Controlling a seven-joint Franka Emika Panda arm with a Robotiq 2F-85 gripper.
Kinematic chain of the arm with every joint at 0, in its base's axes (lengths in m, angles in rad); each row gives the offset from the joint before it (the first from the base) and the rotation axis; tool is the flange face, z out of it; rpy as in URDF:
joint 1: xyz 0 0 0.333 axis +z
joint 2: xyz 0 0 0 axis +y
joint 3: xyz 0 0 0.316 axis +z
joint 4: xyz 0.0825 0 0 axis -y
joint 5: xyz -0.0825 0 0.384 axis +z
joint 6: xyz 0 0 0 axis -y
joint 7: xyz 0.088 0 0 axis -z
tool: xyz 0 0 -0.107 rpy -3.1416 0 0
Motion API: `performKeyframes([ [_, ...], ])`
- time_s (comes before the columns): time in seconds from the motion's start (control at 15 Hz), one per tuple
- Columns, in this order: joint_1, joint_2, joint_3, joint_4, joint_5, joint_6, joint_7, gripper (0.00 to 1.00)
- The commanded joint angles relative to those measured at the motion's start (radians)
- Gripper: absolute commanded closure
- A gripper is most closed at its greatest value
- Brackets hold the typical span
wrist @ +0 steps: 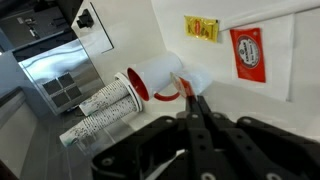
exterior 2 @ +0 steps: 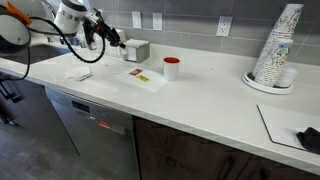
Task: Pick up the yogurt bottle in front of the metallic paper towel rack and put it on the right side of the white and red mug cup
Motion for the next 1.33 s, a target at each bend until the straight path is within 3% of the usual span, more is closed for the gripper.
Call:
performKeyframes([
  [0.0, -0.005, -0.03, -0.017, -0.033, -0.04, 0.05, 0.034, 1.0],
  [0.47, -0.062, -0.055, -0.046, -0.046, -0.092, 0.178, 0.023, 1.0],
  [0.73, -0.132, -0.068, -0.046, -0.049, -0.083, 0.248, 0.001, 1.0],
  [1.27, -0.282, -0.098, -0.032, -0.072, -0.061, 0.268, -0.065, 1.0],
])
